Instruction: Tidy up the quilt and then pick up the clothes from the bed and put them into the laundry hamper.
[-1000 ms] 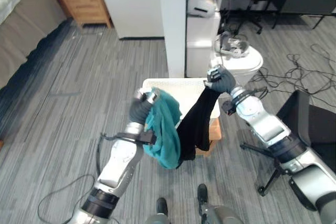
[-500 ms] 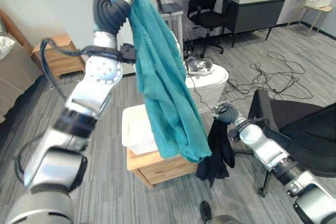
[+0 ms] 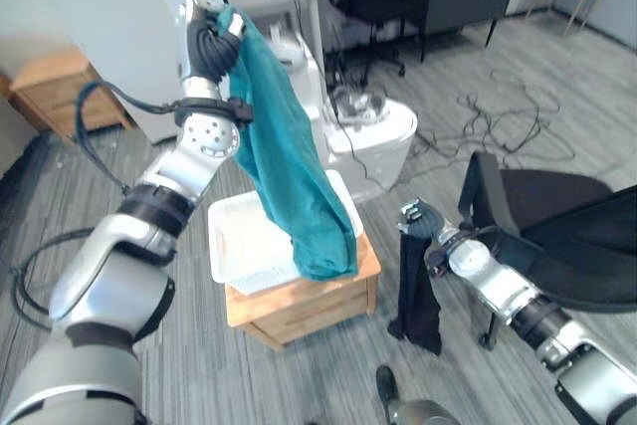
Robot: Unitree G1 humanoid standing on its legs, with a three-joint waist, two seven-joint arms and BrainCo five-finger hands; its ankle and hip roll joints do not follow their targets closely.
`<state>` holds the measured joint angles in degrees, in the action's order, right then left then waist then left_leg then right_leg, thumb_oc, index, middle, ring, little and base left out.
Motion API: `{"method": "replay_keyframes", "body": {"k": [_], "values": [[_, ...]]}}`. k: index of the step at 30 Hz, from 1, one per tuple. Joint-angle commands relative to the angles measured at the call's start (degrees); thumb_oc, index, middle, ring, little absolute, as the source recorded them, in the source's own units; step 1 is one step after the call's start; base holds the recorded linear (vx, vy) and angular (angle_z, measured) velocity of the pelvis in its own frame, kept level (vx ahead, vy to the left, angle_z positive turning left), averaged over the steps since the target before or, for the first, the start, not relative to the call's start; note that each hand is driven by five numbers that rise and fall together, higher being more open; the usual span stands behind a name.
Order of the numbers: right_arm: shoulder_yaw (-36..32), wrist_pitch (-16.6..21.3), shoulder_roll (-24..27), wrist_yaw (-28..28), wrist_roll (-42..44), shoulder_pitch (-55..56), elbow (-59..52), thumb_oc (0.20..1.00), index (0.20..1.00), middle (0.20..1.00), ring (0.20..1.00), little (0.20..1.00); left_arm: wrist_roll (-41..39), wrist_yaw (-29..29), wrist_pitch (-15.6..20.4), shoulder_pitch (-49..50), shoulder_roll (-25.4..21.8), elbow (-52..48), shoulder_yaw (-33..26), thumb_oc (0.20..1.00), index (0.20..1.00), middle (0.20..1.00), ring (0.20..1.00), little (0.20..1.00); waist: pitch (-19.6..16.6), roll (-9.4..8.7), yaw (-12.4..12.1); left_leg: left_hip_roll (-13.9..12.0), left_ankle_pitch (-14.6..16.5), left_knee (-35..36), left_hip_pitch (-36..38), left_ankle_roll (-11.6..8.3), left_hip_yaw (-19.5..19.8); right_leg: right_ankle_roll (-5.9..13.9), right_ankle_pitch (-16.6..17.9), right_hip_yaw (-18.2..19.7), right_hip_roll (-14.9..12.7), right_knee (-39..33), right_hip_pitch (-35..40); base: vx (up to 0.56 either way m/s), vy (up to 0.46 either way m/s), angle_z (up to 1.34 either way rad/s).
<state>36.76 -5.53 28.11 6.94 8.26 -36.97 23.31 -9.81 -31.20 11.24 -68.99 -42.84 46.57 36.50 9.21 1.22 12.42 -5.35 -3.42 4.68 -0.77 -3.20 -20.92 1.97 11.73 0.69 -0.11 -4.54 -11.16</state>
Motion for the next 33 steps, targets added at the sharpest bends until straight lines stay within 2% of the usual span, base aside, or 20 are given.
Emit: {"method": "replay_keyframes", "body": {"k": [1,5,8,11,12,17,19,20,21,22,25,27,30,32,33], "values": [[0.1,8.2,4.6,1.4,8.3,-4.9,-0.7,0.2,0.2,0.2,0.2,0.2,4.9,-9.2,-0.4,-21.6,-8.0,7.6,7.6,0.2,0.2,0.2,0.2,0.2,8.9,-0.43,1.9,-1.3,3.0,0.3,4.5,-2.17,-3.4,4.45,-6.9,0.4,-0.5,-0.5,4.7,0.06,-0.15,-0.14],[0.3,9.5,5.6,0.6,9.0,-2.8,-0.3,0.2,0.2,0.2,0.2,0.2,2.8,-9.8,-3.0,-26.6,-9.3,8.0,11.1,0.2,0.2,0.2,0.2,0.2,9.2,0.08,2.0,-1.4,2.7,0.3,4.6,-2.44,-3.5,4.55,-7.1,0.5,-0.5,-0.5,4.9,0.08,-0.037,-0.2],[-0.3,9.9,6.5,-0.1,9.8,-0.2,-1.5,0.2,0.2,0.2,0.2,0.2,8.4,-8.3,-6.1,-29.4,-10.9,8.2,14.6,0.2,0.2,0.2,0.2,0.2,9.8,0.1,1.9,-1.6,2.5,0.3,4.5,-2.44,-3.4,4.69,-7.3,0.0,-0.8,-0.5,5.1,0.11,-0.029,-0.15],[-0.4,9.8,6.7,0.1,10.3,0.0,-1.9,0.2,0.2,0.2,0.2,0.2,9.7,-6.8,-7.7,-30.2,-11.6,9.2,16.2,0.2,0.2,0.2,0.2,0.2,10.6,0.02,1.9,-1.7,2.3,0.3,4.0,-2.49,-3.3,4.7,-7.3,-0.1,-1.0,-0.5,4.7,0.05,0.01,-0.01],[-0.9,9.6,6.9,0.3,11.2,0.0,-2.6,0.2,0.2,0.2,0.2,0.2,12.7,-5.4,-8.2,-30.3,-12.0,10.7,17.3,0.2,0.2,0.2,0.2,0.2,11.3,0.11,2.0,-1.8,3.6,0.3,3.6,-2.75,-2.6,5.26,-8.3,0.0,-1.3,-0.5,4.4,0.05,0.051,0.1],[-2.3,8.4,7.6,0.7,12.9,-0.8,-4.6,0.2,0.2,0.2,0.2,0.2,18.5,-1.7,-6.2,-29.2,-12.3,15.4,19.6,0.2,0.2,0.2,0.2,0.2,16.0,-1.15,2.5,-2.7,2.3,0.3,-0.7,-3.38,-2.5,5.12,-7.3,-0.6,-1.6,-0.5,0.0,-0.09,0.005,0.13],[-2.9,8.4,7.7,-0.3,13.5,-1.4,-4.1,0.2,0.2,0.2,0.2,0.2,21.8,-1.0,-7.8,-26.7,-11.9,14.5,19.1,0.2,0.2,0.2,0.2,0.2,17.7,-1.53,2.3,-2.9,1.7,0.3,-2.4,-3.81,-2.3,5.04,-7.0,-1.5,-1.8,-0.5,-1.6,-0.13,0.013,0.11],[-2.9,8.4,7.7,-0.5,13.5,-1.6,-4.0,0.2,0.2,0.2,0.2,0.2,22.3,-0.8,-8.6,-26.1,-11.9,14.3,18.8,0.2,0.2,0.2,0.2,0.2,18.1,-1.96,2.3,-3.0,0.1,0.3,-3.2,-3.64,-3.0,4.47,-5.7,-1.6,-1.8,-0.5,-2.5,-0.06,0.053,0.04],[-3.2,8.4,7.7,-0.9,13.6,-1.8,-3.6,0.2,0.2,0.2,0.2,0.2,23.0,-0.9,-9.9,-24.4,-11.7,13.4,18.2,0.2,0.2,0.2,0.2,0.2,18.6,-1.71,2.1,-2.9,1.2,0.3,-3.4,-4.09,-2.2,4.87,-6.7,-2.1,-1.9,-0.5,-2.6,-0.13,0.01,0.0],[-3.5,8.5,7.7,-1.3,13.6,-2.0,-3.3,0.2,0.2,0.2,0.2,0.2,23.1,-1.2,-11.7,-22.5,-11.9,12.9,17.2,0.2,0.2,0.2,0.2,0.2,19.6,-2.29,1.9,-3.1,-0.7,0.3,-4.8,-4.12,-2.9,4.34,-5.3,-2.7,-2.0,-0.5,-3.9,-0.05,0.065,-0.04],[-3.8,8.1,8.0,-1.6,13.7,-1.6,-3.5,0.2,0.2,0.2,0.2,0.2,26.2,-1.1,-15.5,-19.0,-12.5,12.5,15.0,0.2,0.2,0.2,0.2,0.2,20.6,-2.53,1.8,-3.5,-1.7,0.3,-6.9,-4.79,-2.9,4.36,-4.9,-3.7,-2.2,-0.5,-5.9,-0.09,0.055,-0.05],[-3.8,8.0,8.2,-1.5,14.1,-0.9,-3.7,0.2,0.2,0.2,0.2,0.2,26.0,-0.4,-15.9,-18.3,-12.9,13.1,14.9,0.2,0.2,0.2,0.2,0.2,20.6,-2.59,1.8,-3.7,-2.2,0.3,-8.1,-5.09,-2.9,4.38,-4.7,-4.0,-2.2,-0.5,-6.9,-0.04,0.048,0.02],[-4.7,8.4,8.7,-1.7,14.3,1.8,-5.0,0.2,0.2,0.2,0.2,0.2,27.7,5.8,-15.0,-15.7,-14.1,13.7,14.2,0.2,0.2,0.2,0.2,0.2,20.6,-2.89,1.6,-3.9,-2.8,0.3,-10.5,-5.39,-2.8,4.69,-4.4,-4.7,-2.5,-0.5,-9.1,-0.04,0.022,0.06],[-4.9,8.5,8.7,-1.7,14.4,2.7,-5.6,0.2,0.2,0.2,0.2,0.2,26.5,9.4,-12.5,-14.0,-14.3,14.4,13.4,0.2,0.2,0.2,0.2,0.2,20.6,-3.08,1.6,-4.0,-3.0,0.3,-11.3,-5.46,-2.7,4.76,-4.2,-4.8,-2.5,-0.5,-9.7,-0.04,0.005,0.15],[-5.6,8.1,8.5,-1.7,14.5,3.3,-6.1,0.2,0.2,0.2,0.2,0.2,25.6,12.5,-11.4,-10.9,-13.8,13.5,11.1,0.2,0.2,0.2,0.2,0.2,20.6,-3.26,1.4,-4.0,-3.2,0.3,-12.0,-5.58,-2.6,4.71,-4.1,-5.0,-2.4,-0.5,-10.3,-0.04,0.004,0.2]]}}
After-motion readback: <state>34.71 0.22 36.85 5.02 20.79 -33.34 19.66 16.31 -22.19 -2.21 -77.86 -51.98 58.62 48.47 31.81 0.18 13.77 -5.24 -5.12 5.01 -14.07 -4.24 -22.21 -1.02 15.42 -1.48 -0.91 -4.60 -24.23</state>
